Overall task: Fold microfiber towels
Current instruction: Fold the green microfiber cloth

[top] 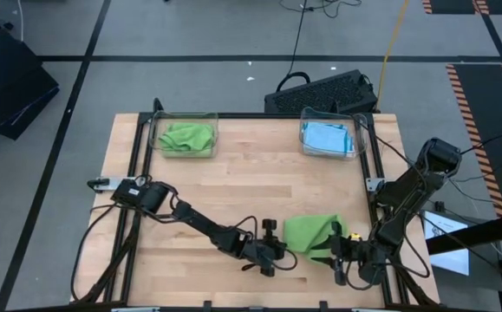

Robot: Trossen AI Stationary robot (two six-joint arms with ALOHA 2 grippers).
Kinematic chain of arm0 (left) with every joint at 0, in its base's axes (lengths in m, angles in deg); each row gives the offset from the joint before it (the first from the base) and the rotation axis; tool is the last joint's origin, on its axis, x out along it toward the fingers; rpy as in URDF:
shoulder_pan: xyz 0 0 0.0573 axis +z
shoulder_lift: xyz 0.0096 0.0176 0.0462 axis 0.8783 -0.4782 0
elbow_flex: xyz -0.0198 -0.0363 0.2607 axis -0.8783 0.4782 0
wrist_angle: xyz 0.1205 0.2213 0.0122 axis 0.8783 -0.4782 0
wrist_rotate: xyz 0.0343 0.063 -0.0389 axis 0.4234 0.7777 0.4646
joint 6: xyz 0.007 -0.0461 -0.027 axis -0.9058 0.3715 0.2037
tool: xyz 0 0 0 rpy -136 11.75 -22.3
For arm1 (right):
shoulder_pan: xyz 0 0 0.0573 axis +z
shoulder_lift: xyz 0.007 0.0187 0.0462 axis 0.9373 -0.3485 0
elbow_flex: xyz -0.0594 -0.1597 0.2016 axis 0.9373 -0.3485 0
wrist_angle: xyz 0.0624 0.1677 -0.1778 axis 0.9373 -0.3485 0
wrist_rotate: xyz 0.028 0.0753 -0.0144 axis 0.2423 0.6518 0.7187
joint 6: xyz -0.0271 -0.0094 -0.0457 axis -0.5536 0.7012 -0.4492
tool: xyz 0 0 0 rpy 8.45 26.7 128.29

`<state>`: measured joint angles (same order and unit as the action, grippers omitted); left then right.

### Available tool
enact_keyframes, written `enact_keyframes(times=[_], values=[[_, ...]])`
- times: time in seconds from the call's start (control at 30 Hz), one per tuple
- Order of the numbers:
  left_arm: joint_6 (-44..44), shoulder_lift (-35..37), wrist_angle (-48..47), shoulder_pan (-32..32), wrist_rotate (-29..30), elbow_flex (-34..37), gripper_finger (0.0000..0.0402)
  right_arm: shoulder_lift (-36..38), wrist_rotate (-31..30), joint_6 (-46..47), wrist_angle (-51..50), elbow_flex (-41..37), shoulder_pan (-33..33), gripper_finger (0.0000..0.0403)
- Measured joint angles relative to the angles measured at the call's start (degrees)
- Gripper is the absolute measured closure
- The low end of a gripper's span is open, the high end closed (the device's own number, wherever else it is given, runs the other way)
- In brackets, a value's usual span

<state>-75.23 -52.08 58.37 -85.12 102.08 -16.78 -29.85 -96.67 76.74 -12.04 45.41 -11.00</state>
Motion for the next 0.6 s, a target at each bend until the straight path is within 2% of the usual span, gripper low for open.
enact_keyframes(times=[0.1, 0.2, 0.3, 0.4, 0.6], values=[[-0.08, 3.11, -2.52, -0.08, 1.27, -0.01, 0.0397, -2.78, -1.34, -1.22, 4.26, 0.0, -0.2, 0.0268], [0.69, 5.62, -3.86, 0.26, 1.24, -0.28, 0.0397, -7.68, 0.43, -5.83, 10.75, 1.22, -2.97, 0.0267], [0.69, 7.04, -4.75, 0.38, 1.24, -0.15, 0.0396, -12.53, 1.02, -10.09, 7.75, 5.52, -5.86, 0.0267], [-0.16, 9.02, -4.71, 0.28, 1.3, -0.22, 0.0398, -16.02, -3.14, -14.11, 4.06, 9.93, -7.28, 0.0267], [-1.29, 11.11, -6.51, -1.52, 1.68, -0.19, 0.0395, -18.54, -6.54, -17.85, 4.02, 13.59, -8.02, 0.0267]])
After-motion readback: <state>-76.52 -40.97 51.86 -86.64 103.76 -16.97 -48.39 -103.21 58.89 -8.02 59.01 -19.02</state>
